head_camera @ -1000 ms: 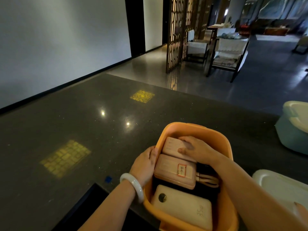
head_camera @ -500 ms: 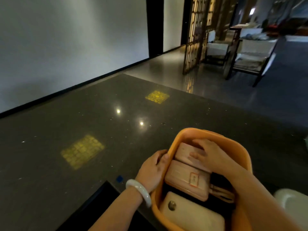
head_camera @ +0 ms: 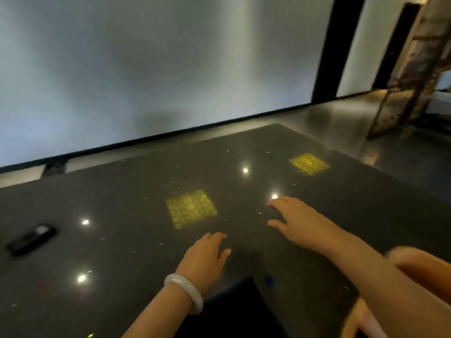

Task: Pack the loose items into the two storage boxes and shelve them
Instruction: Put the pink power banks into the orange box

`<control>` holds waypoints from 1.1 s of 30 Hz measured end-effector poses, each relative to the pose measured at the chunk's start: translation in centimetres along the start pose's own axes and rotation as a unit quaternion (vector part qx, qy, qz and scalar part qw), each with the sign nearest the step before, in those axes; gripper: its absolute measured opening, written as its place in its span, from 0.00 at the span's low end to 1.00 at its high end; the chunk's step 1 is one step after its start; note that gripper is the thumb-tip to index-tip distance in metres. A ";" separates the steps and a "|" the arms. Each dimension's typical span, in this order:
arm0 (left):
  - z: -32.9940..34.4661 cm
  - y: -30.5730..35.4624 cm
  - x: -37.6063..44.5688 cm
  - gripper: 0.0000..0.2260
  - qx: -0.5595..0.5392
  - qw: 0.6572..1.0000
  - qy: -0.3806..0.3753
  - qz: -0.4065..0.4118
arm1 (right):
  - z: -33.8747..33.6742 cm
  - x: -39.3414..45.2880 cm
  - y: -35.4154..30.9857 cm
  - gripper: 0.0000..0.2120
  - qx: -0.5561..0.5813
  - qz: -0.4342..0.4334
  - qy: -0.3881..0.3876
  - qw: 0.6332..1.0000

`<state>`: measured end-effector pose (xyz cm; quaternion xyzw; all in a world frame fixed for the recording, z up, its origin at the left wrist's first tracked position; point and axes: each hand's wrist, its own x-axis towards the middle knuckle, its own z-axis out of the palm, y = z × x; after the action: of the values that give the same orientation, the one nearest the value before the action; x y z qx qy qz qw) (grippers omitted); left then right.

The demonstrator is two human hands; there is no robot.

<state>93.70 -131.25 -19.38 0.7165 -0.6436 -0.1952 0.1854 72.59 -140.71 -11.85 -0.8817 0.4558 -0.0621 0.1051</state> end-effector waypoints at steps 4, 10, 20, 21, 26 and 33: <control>-5.3 -7.6 -3.1 0.20 0.075 0.993 0.038 -0.084 | 3.8 6.7 -9.0 0.22 -0.024 -0.088 -0.064 0.994; -11.6 -18.2 -9.4 0.21 0.089 0.967 0.091 -0.219 | 9.9 13.7 -22.8 0.20 -0.014 -0.194 -0.142 0.971; -17.6 -32.5 -16.9 0.22 0.022 0.916 0.136 -0.376 | 17.9 20.6 -40.3 0.25 0.008 -0.283 -0.223 0.933; -17.9 -33.7 -17.1 0.22 0.020 0.911 0.140 -0.386 | 18.5 21.3 -41.5 0.25 0.005 -0.288 -0.230 0.930; -19.6 -38.8 -17.0 0.24 0.027 0.889 0.172 -0.424 | 21.3 24.5 -45.8 0.28 0.009 -0.294 -0.238 0.926; -22.1 -46.6 -15.0 0.37 0.003 0.827 0.243 -0.507 | 24.8 30.0 -48.7 0.41 -0.004 -0.274 -0.171 0.946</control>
<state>143.28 -111.26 -23.98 0.9668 -0.1243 -0.0794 0.2087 133.47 -134.66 -23.72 -0.9703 0.1719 0.0654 0.1571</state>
